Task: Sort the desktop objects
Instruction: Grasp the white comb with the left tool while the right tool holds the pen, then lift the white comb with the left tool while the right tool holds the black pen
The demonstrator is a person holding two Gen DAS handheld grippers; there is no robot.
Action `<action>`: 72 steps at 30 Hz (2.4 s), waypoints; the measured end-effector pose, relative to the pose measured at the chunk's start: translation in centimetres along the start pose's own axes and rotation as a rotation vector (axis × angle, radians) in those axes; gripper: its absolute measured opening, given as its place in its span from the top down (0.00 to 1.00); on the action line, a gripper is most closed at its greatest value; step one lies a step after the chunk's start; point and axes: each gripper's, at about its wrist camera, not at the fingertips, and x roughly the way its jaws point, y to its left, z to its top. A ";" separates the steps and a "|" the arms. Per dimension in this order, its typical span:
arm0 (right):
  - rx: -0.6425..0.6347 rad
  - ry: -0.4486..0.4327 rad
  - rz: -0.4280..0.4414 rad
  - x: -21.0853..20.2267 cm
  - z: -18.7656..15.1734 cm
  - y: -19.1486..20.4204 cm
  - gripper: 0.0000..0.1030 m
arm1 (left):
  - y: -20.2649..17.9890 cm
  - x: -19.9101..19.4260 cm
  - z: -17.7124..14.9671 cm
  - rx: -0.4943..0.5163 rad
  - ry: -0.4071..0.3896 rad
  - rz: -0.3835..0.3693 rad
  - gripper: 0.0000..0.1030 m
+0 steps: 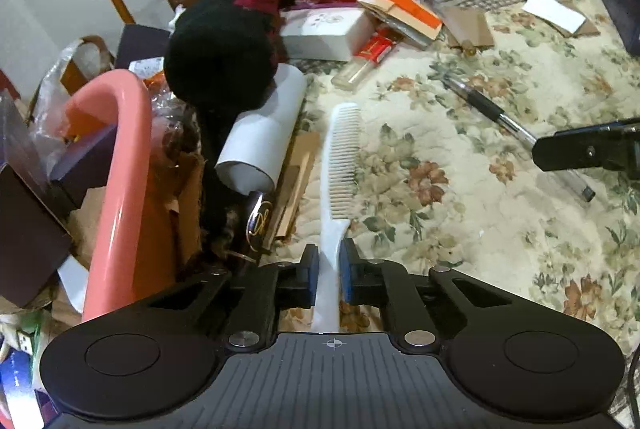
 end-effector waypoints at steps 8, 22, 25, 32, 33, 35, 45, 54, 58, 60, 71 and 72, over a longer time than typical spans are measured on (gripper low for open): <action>-0.002 -0.002 -0.002 0.0 0.1 -0.1 0.70 | 0.2 -1.4 -1.1 -0.123 -0.022 -0.155 0.97; -0.025 -0.017 0.056 -0.5 -0.1 0.7 0.70 | 1.6 -3.2 -2.4 -0.222 -0.121 -0.178 0.96; -0.048 -0.017 0.072 -0.5 -0.4 1.4 0.70 | 1.4 -4.1 -2.1 -0.236 -0.170 -0.190 0.96; -0.083 0.007 0.008 0.9 -1.2 2.1 0.70 | 0.3 -2.6 -2.1 -0.301 -0.200 -0.282 0.96; -0.090 0.006 0.004 0.8 -1.3 2.2 0.70 | 0.4 -2.3 -2.3 -0.315 -0.203 -0.308 0.96; -0.097 0.011 0.014 0.8 -1.5 2.4 0.70 | 0.5 -1.7 -2.8 -0.333 -0.209 -0.342 0.96; -0.046 0.049 0.115 1.3 -1.7 2.2 0.73 | 0.6 -1.4 -3.7 -0.323 -0.227 -0.398 0.96; -0.228 -0.161 -0.096 -2.4 -1.2 3.5 0.10 | 0.6 -0.9 -3.8 -0.318 -0.227 -0.372 0.94; -0.212 -0.098 -0.130 -1.0 -0.9 2.6 0.11 | 0.5 -0.9 -3.8 -0.317 -0.230 -0.368 0.87; -0.253 -0.108 -0.192 -0.4 -1.3 3.2 0.11 | 0.5 -0.9 -3.8 -0.326 -0.229 -0.372 0.87; -0.361 -0.029 -0.336 2.5 -1.9 4.4 0.03 | 1.2 -0.7 -3.9 -0.352 -0.220 -0.402 0.92; -0.411 -0.009 -0.362 2.9 -2.1 4.8 0.00 | 1.4 -0.7 -3.9 -0.359 -0.219 -0.410 0.83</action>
